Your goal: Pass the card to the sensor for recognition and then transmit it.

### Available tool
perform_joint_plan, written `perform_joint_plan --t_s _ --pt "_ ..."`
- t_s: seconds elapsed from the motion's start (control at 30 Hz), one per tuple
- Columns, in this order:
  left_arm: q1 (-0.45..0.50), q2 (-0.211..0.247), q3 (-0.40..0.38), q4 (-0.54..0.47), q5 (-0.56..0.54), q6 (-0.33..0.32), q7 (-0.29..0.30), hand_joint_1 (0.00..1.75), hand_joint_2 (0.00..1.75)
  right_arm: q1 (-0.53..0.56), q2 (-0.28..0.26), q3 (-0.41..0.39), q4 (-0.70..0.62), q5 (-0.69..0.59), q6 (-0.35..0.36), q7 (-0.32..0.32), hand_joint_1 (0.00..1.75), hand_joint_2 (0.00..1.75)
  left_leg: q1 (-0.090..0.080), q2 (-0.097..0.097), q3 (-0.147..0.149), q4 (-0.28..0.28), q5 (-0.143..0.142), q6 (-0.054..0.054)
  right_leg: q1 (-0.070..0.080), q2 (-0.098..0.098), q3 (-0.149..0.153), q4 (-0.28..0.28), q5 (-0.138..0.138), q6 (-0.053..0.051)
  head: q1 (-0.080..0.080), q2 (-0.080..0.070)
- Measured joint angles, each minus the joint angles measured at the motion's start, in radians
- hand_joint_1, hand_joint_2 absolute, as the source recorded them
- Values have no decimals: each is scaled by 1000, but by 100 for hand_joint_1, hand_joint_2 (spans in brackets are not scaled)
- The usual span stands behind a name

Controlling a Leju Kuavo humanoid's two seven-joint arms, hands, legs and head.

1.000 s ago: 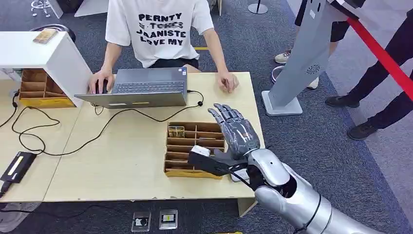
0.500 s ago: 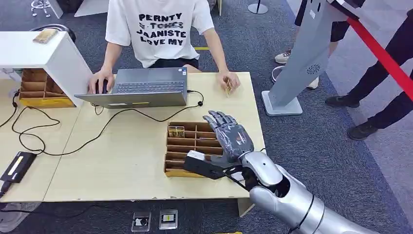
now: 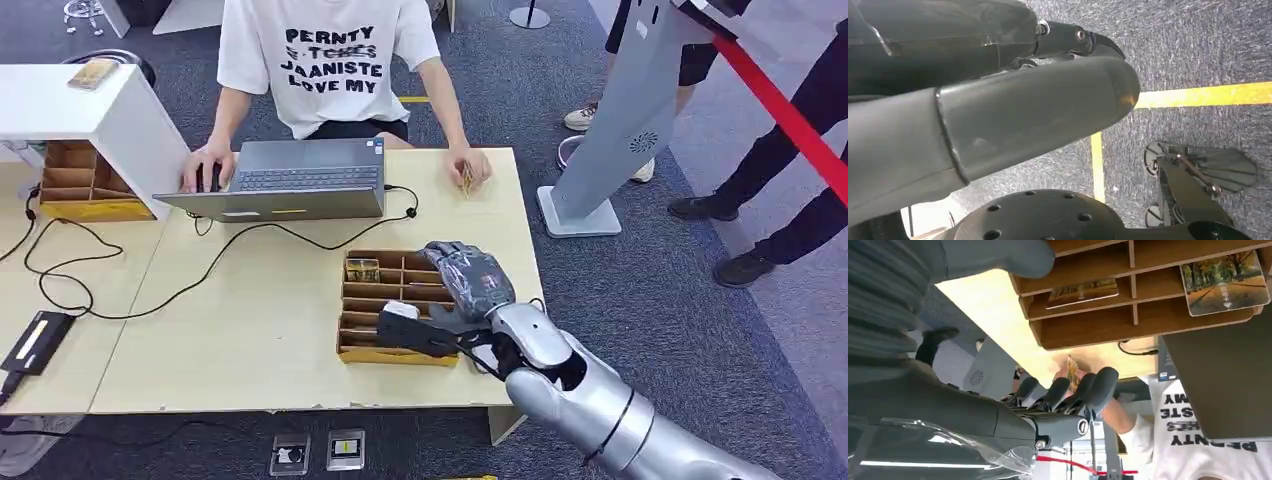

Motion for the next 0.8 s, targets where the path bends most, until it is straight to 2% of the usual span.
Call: perform_joint_plan --t_s 0.03,0.13,0.23,0.33,0.43,0.57,0.7,0.8 --pt "0 0 0 0 0 0 0 0 0 -2 3 0 7 -3 -3 -2 51 175 0 0 0 0 0 0 0 0 0 0 0 0 0 0" --pt "0 0 0 0 0 0 0 0 0 -6 8 0 24 -9 -8 -8 58 175 0 0 0 0 0 0 0 0 0 0 0 0 0 0" --pt "0 0 0 0 0 0 0 0 0 -12 13 0 41 -18 -16 -11 49 175 0 0 0 0 0 0 0 0 0 0 0 0 0 0" --pt "0 0 0 0 0 0 0 0 0 -19 18 0 65 -23 -18 -13 54 175 0 0 0 0 0 0 0 0 0 0 0 0 0 0" --pt "0 0 0 0 1 0 0 0 0 -21 21 0 81 -29 -20 -16 45 175 0 0 0 0 0 0 0 0 0 0 0 0 0 0" --pt "0 0 0 0 2 0 0 0 0 -27 21 0 104 -38 -24 -19 45 175 0 0 0 0 0 0 0 0 0 0 0 0 0 0" --pt "0 0 0 0 3 0 0 0 0 -33 22 0 124 -41 -24 -19 52 175 0 0 0 0 0 0 0 0 0 0 0 0 0 0" --pt "0 0 0 0 3 0 0 0 0 -38 23 0 137 -48 -25 -16 49 175 0 0 0 0 0 0 0 0 0 0 0 0 0 0"
